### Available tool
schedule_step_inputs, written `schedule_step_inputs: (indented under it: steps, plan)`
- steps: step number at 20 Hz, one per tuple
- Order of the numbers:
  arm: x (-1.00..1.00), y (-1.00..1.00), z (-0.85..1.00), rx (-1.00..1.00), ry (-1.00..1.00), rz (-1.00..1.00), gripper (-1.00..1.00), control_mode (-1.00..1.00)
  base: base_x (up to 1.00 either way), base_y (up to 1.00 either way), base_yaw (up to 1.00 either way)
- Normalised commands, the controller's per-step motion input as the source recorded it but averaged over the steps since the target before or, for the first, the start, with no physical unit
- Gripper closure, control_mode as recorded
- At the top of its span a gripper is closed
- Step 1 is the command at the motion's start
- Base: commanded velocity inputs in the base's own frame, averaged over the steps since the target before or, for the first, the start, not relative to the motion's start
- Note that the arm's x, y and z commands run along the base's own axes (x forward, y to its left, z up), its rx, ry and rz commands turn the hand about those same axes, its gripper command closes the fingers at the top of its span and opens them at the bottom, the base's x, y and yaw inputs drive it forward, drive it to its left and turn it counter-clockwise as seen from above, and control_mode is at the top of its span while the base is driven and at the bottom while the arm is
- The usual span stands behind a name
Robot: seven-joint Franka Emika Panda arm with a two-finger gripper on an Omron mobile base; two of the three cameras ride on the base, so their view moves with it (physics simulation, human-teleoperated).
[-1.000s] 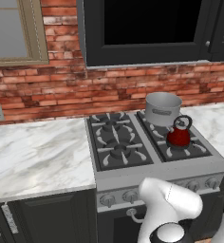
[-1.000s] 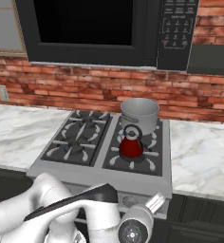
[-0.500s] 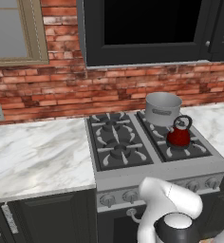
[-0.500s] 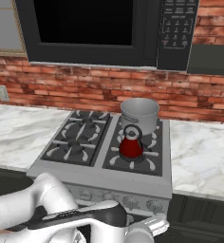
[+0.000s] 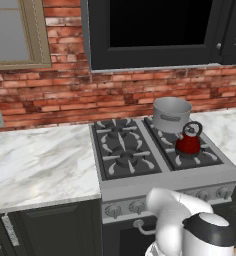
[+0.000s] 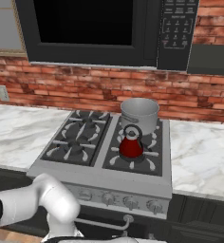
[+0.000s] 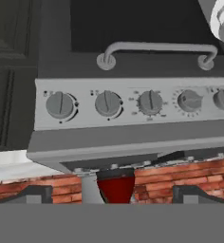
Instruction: Pick the kettle from the counter and place it on a stove burner. Then turn the burner on.
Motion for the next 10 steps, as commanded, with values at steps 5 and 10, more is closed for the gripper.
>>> schedule_step_inputs:
  steps: [5,10]
  plan:
    - [0.0,0.02,-0.03,0.13,-0.07,-0.07,-1.0,-1.0,0.0,0.0,0.0]
    - [0.18,0.07,0.0,0.0,0.0,-0.04,-1.0,-1.0,0.0,0.0,0.0]
